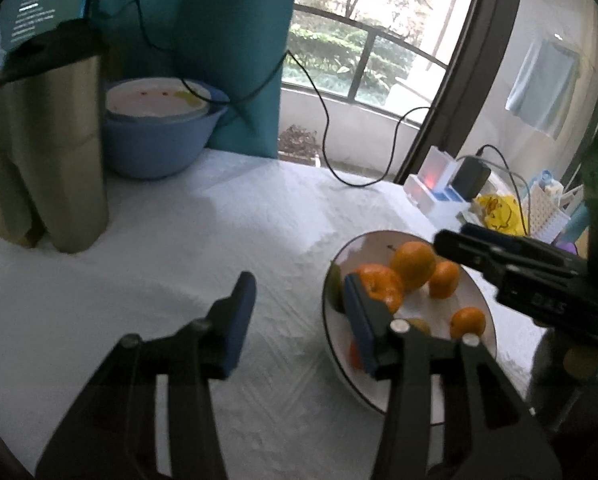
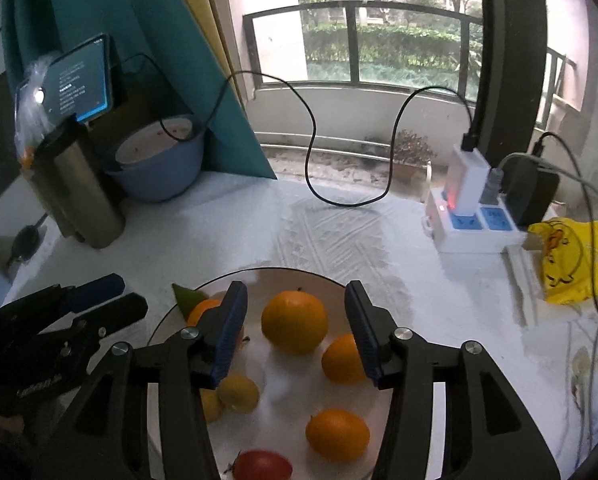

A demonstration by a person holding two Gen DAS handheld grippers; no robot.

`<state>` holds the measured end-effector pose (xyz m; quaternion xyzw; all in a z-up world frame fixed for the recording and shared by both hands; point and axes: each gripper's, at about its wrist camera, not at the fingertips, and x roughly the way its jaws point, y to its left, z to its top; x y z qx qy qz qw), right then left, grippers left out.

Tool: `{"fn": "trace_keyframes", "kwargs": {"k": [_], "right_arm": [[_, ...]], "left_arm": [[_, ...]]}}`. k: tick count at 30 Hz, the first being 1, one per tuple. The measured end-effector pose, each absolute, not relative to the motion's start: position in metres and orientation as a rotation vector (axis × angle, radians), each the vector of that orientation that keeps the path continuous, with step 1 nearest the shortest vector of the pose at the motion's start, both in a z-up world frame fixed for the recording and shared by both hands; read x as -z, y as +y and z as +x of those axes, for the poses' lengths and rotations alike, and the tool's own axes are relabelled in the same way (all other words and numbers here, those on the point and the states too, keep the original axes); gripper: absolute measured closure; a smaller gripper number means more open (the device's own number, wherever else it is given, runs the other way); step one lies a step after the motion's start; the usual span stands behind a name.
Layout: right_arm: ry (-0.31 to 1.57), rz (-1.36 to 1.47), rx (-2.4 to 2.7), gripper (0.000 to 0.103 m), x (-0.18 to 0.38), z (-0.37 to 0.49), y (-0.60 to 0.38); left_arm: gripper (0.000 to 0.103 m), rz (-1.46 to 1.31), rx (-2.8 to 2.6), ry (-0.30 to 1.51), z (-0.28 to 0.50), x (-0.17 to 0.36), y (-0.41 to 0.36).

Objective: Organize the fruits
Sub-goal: 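Move both open grippers back toward the two dark plums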

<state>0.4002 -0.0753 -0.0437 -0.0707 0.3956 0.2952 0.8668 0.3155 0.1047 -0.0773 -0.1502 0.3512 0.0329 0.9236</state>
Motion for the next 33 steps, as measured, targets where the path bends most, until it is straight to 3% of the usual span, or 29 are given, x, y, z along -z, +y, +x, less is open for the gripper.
{"fn": "trace_keyframes", "kwargs": {"k": [33], "right_arm": [[0.794,-0.082,-0.557,0.049,0.015,0.264,-0.145]], "left_arm": [[0.056,-0.225,-0.036,0.72,0.201,0.059,0.066]]}}
